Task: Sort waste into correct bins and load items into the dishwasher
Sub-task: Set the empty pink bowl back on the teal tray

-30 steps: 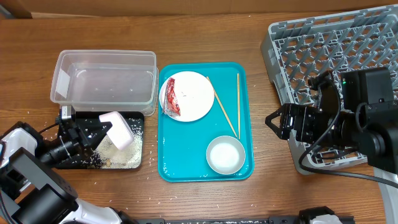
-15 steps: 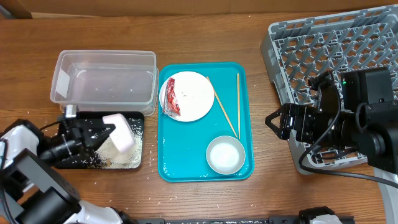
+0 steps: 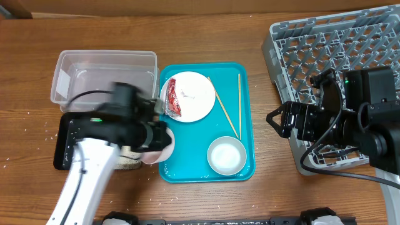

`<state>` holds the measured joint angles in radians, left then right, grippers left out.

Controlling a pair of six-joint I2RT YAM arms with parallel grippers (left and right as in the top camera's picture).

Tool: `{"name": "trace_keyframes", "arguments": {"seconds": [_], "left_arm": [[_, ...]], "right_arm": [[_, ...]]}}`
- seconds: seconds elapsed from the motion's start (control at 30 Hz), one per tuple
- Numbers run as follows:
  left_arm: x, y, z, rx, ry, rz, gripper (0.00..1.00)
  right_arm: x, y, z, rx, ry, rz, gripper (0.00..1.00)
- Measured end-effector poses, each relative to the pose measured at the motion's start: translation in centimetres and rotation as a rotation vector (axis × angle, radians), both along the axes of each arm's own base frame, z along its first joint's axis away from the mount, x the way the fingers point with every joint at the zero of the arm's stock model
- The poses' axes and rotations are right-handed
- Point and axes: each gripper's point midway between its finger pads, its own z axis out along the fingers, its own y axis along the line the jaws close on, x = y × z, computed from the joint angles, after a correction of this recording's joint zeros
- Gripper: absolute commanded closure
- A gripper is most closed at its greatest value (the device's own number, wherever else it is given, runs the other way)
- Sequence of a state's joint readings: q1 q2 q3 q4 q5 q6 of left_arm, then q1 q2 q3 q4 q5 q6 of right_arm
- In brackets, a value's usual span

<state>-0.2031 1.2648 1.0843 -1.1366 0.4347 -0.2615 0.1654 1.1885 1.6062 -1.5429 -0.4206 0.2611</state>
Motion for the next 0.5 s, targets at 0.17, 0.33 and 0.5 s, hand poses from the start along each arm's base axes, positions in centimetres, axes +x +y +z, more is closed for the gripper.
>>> {"name": "trace_keyframes", "arguments": {"seconds": [0.17,0.33,0.5], "left_arm": [[-0.9,-4.3,-4.5,0.325,-0.010,-0.027,0.96],[-0.5,-6.8,-10.0,0.463,0.024,-0.040,0.48],[0.1,-6.3,-8.0,0.503,0.050,-0.015,0.14]], "right_arm": [[0.2,-0.3,-0.1,-0.017,-0.005,-0.010,0.01],[0.2,-0.4,-0.1,-0.024,-0.007,-0.014,0.01],[0.2,-0.4,-0.2,-0.024,-0.006,-0.015,0.00]]}}
